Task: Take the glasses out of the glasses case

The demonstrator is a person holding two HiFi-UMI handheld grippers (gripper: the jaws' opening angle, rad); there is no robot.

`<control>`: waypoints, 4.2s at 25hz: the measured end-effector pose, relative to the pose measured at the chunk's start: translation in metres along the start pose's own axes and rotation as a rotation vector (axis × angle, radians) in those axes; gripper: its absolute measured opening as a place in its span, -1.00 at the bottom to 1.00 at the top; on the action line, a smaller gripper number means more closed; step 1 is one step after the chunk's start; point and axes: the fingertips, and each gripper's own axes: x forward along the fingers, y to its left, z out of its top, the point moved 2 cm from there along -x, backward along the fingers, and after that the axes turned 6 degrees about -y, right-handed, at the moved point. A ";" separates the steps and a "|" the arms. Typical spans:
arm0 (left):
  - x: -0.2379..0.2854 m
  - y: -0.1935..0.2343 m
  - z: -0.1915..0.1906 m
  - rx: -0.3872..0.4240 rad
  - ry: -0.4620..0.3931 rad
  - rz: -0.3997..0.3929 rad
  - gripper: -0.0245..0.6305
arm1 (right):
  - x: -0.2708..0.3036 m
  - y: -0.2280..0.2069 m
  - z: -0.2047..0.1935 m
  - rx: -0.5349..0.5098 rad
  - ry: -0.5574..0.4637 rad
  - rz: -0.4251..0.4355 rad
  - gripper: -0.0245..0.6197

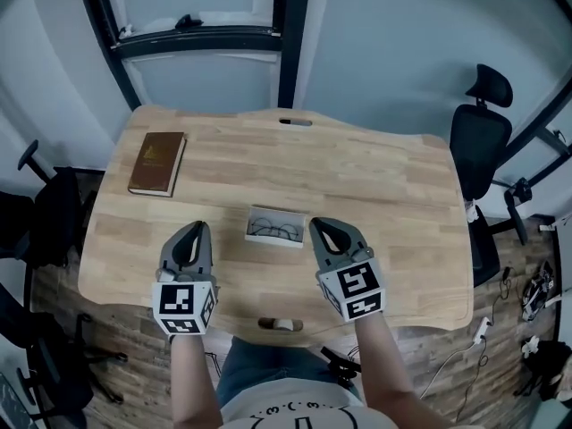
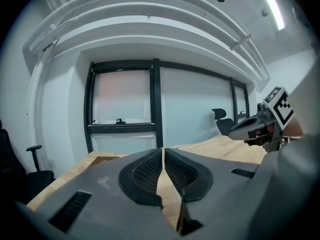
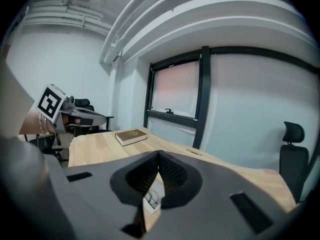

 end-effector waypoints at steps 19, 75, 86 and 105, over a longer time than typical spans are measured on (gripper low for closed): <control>0.042 0.040 -0.064 -0.074 0.137 -0.037 -0.85 | 0.092 0.039 -0.101 -0.208 0.427 0.305 -0.54; 0.035 0.068 -0.054 -0.058 0.121 0.012 -0.85 | 0.112 0.043 -0.081 -0.499 0.513 0.378 -0.74; 0.047 0.056 0.003 0.018 0.006 -0.035 -0.85 | 0.088 0.025 -0.011 -0.448 0.340 0.233 -0.74; 0.067 0.015 0.095 0.121 -0.210 -0.095 -0.85 | -0.007 -0.057 0.082 -0.024 -0.111 -0.177 -0.74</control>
